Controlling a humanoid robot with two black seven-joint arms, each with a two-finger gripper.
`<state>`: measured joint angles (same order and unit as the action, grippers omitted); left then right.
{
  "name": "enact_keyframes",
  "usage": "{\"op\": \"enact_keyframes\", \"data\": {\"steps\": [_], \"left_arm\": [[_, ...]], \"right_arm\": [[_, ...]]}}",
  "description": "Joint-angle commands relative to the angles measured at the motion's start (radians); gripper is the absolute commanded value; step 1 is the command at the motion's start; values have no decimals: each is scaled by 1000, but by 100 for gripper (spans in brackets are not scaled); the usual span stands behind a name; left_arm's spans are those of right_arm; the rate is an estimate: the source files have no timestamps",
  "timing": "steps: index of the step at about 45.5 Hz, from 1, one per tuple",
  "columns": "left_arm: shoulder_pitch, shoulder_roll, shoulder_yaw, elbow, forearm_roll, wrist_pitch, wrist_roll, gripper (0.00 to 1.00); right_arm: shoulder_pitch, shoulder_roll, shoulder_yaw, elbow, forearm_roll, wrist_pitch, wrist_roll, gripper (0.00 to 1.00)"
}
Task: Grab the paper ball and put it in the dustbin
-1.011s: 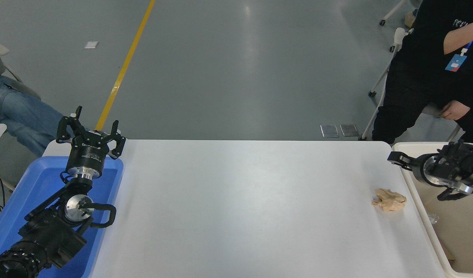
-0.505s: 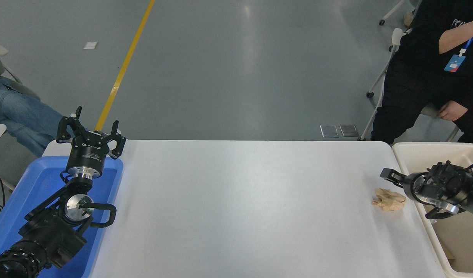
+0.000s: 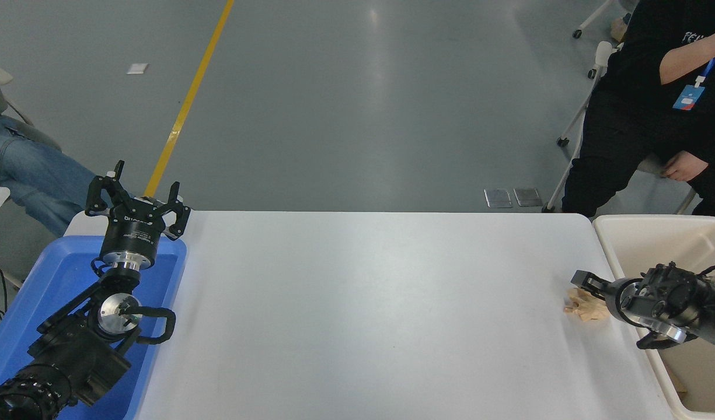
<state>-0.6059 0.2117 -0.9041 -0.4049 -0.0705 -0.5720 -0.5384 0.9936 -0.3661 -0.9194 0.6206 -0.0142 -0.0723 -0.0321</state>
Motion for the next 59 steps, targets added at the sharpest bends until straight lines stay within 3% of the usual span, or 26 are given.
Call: {"op": "enact_keyframes", "data": {"steps": [1, 7, 10, 11, 27, 45, 59], "left_arm": [[0, 0, 1, 0, 0, 0, 0, 99], [0, 0, 1, 0, 0, 0, 0, 99], [0, 0, -1, 0, 0, 0, 0, 99], [0, 0, 1, 0, 0, 0, 0, 99], [0, 0, 1, 0, 0, 0, 0, 99], [0, 0, -1, 0, 0, 0, 0, 99], [0, 0, 1, 0, 0, 0, 0, 99]], "right_arm": [[-24, 13, 13, 11, -3, -18, 3, 80], [-26, 35, 2, 31, -21, -12, 8, 23], [-18, 30, -4, 60, -32, -12, 11, 2], [-13, 30, -4, 68, -39, -12, 11, 0], [154, -68, -29, 100, -90, -3, 14, 0], [669, -252, -167, 562, -234, 77, 15, 0], [994, -304, -263, 685, -240, 178, 15, 0]]}}
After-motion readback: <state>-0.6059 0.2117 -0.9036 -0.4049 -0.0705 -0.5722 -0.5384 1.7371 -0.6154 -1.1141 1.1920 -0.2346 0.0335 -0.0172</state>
